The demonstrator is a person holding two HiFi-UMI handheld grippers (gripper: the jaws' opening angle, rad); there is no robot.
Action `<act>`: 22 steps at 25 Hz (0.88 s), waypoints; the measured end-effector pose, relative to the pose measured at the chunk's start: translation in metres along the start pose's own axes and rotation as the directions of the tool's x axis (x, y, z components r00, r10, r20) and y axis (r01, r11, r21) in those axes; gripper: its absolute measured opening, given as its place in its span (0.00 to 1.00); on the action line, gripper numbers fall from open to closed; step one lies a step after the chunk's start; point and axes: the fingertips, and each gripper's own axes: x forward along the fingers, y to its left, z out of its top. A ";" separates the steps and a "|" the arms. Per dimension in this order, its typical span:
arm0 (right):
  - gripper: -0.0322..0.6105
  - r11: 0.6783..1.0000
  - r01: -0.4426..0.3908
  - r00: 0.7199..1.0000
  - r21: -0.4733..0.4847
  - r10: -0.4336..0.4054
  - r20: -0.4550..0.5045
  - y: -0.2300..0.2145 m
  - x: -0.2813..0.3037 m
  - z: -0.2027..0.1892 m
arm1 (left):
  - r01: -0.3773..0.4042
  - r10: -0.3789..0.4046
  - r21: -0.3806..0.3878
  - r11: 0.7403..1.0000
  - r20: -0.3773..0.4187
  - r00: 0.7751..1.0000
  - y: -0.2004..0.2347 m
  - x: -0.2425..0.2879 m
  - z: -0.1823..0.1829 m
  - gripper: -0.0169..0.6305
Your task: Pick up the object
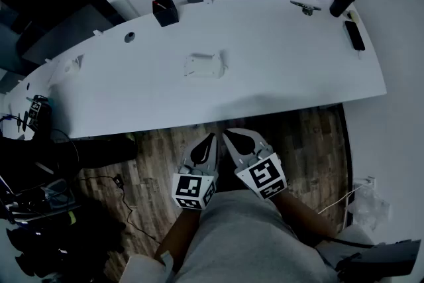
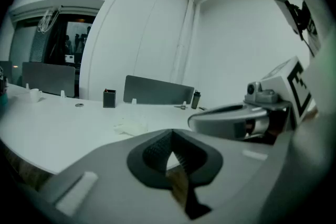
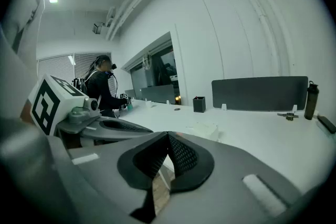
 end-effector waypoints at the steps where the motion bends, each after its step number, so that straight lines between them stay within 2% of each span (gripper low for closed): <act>1: 0.05 1.000 -0.001 1.000 -0.002 0.001 0.001 -0.006 0.003 0.002 | -0.005 0.005 0.002 1.000 0.004 1.000 0.002 0.006 0.003 0.03; 5: 0.05 1.000 -0.012 1.000 -0.015 0.012 0.000 -0.025 0.017 0.008 | -0.014 0.014 0.006 1.000 0.013 1.000 0.007 0.027 0.015 0.03; 12: 0.05 0.999 -0.001 1.000 -0.044 0.000 -0.025 -0.045 0.042 0.019 | 0.015 -0.015 0.030 0.999 0.012 1.000 0.016 0.063 0.031 0.03; 17: 0.05 0.998 0.015 0.999 -0.067 -0.018 -0.046 -0.069 0.072 0.034 | 0.042 -0.042 0.025 0.999 -0.003 0.999 0.043 0.096 0.042 0.03; 22: 0.05 0.995 0.017 0.997 -0.097 -0.025 -0.079 -0.087 0.105 0.052 | 0.053 -0.054 -0.011 0.999 -0.062 0.997 0.084 0.121 0.043 0.03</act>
